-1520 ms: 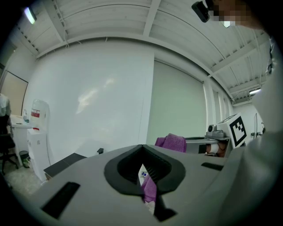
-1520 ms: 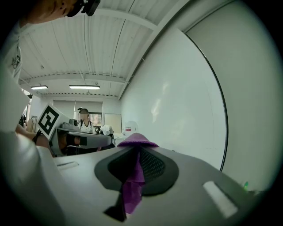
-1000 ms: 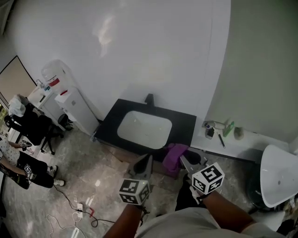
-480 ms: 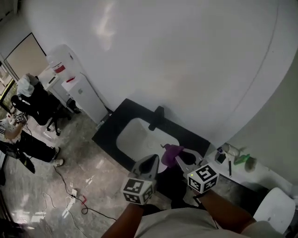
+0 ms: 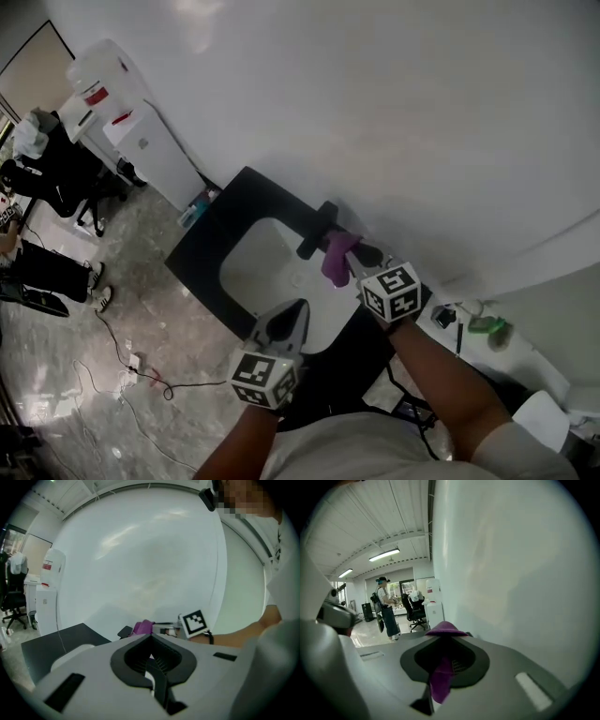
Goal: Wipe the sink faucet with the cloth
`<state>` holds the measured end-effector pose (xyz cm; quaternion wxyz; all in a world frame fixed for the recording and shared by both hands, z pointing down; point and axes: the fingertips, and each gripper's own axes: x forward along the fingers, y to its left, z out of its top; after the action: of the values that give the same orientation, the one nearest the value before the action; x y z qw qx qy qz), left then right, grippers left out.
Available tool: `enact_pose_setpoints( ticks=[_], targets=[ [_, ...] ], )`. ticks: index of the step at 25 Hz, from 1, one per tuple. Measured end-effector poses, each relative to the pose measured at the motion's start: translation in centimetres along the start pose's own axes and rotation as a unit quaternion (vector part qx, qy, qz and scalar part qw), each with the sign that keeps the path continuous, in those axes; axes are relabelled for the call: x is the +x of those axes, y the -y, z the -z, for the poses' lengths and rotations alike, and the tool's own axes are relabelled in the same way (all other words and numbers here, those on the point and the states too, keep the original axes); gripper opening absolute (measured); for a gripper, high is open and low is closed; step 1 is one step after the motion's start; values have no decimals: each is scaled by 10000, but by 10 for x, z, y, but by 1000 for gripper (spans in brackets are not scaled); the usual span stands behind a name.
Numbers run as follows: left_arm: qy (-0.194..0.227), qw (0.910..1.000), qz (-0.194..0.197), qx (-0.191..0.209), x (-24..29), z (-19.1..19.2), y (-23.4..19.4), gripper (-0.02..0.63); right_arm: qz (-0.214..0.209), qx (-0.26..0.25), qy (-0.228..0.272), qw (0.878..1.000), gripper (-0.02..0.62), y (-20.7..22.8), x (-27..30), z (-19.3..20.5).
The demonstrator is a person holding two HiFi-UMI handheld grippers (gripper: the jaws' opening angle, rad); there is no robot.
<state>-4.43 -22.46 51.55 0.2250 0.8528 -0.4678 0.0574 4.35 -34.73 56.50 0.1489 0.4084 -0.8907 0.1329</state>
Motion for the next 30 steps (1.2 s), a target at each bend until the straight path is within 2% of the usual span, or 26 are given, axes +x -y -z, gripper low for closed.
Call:
enact_pose_setpoints(
  ticks=[3, 7, 9, 11, 14, 15, 17, 19, 21, 23, 25, 28, 30],
  targets=[
    [-96, 9999, 21, -22, 11, -1, -18, 6, 246, -377, -104, 9989, 26, 37, 65, -19],
    [-165, 9998, 23, -66, 26, -5, -40, 6, 412, -462, -555, 9965, 26, 60, 125, -3],
    [-176, 9998, 50, -90, 33, -5, -48, 6, 316, -298, -472, 9979, 26, 49, 129, 7],
    [-158, 9998, 34, -129, 38, -5, -59, 6, 41, -130, -353, 9993, 25, 22, 122, 19],
    [-141, 9998, 9, -169, 44, -3, -74, 6, -519, -166, -515, 9972, 26, -30, 108, 51],
    [-141, 9997, 17, -176, 45, -3, -77, 6, -564, -221, -486, 9970, 26, -36, 104, 54],
    [-138, 9997, 40, -185, 44, -6, -78, 6, -288, -296, -219, 9989, 26, -19, 99, 39],
    [-141, 9997, 56, -176, 40, -9, -77, 6, 191, -271, -20, 9994, 26, 20, 103, 12],
    [-151, 9997, 69, -158, 37, -9, -75, 6, 583, -298, -24, 9979, 26, 56, 112, -3],
    [-159, 9997, 56, -147, 36, -8, -76, 6, 695, -349, -198, 9968, 26, 68, 120, 0],
    [-170, 9998, 37, -133, 37, -8, -79, 6, 535, -394, -256, 9975, 25, 54, 121, 10],
    [-195, 9997, 58, -113, 42, -9, -82, 6, 67, -431, -248, 9987, 25, 8, 107, 30],
    [-197, 9997, 77, -115, 44, -9, -83, 6, -244, -401, -494, 9977, 25, -19, 97, 57]
  ],
)
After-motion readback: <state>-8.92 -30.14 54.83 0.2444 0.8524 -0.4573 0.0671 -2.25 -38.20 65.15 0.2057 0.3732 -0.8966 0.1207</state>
